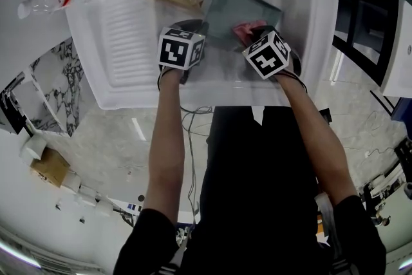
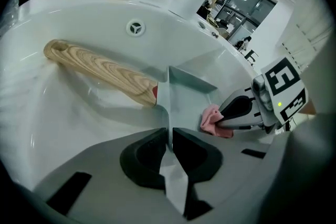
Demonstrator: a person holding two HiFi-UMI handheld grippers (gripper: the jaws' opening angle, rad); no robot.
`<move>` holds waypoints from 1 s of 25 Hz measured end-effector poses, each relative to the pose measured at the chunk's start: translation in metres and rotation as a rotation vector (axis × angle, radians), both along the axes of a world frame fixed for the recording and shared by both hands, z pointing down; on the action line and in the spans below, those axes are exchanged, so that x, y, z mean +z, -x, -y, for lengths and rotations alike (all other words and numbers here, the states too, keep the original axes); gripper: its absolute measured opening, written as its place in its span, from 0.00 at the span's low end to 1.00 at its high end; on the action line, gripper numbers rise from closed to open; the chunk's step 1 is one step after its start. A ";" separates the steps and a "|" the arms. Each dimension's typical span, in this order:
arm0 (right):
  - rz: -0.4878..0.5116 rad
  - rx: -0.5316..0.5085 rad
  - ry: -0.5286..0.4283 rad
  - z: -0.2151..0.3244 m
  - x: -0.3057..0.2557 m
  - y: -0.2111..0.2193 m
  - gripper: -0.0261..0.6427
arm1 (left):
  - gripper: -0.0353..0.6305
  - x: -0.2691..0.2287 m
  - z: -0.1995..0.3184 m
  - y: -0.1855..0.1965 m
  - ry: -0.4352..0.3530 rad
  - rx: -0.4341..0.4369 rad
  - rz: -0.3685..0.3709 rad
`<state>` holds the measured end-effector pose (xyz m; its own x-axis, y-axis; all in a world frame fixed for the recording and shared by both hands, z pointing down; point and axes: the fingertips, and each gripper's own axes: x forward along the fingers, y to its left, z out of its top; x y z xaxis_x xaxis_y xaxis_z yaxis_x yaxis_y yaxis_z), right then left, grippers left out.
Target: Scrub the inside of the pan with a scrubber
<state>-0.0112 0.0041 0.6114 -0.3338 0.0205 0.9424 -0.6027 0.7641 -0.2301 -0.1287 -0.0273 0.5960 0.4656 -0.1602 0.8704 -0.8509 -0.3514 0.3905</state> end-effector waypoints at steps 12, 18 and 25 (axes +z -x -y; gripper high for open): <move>-0.040 -0.065 0.087 -0.014 0.015 0.012 0.11 | 0.15 0.000 0.000 0.000 0.003 -0.045 -0.007; 0.004 -0.073 0.051 -0.009 0.012 0.031 0.11 | 0.15 0.000 0.001 0.001 -0.002 -0.034 -0.013; 0.260 0.128 0.082 0.011 0.006 0.074 0.11 | 0.15 0.000 0.001 0.001 -0.021 -0.036 -0.024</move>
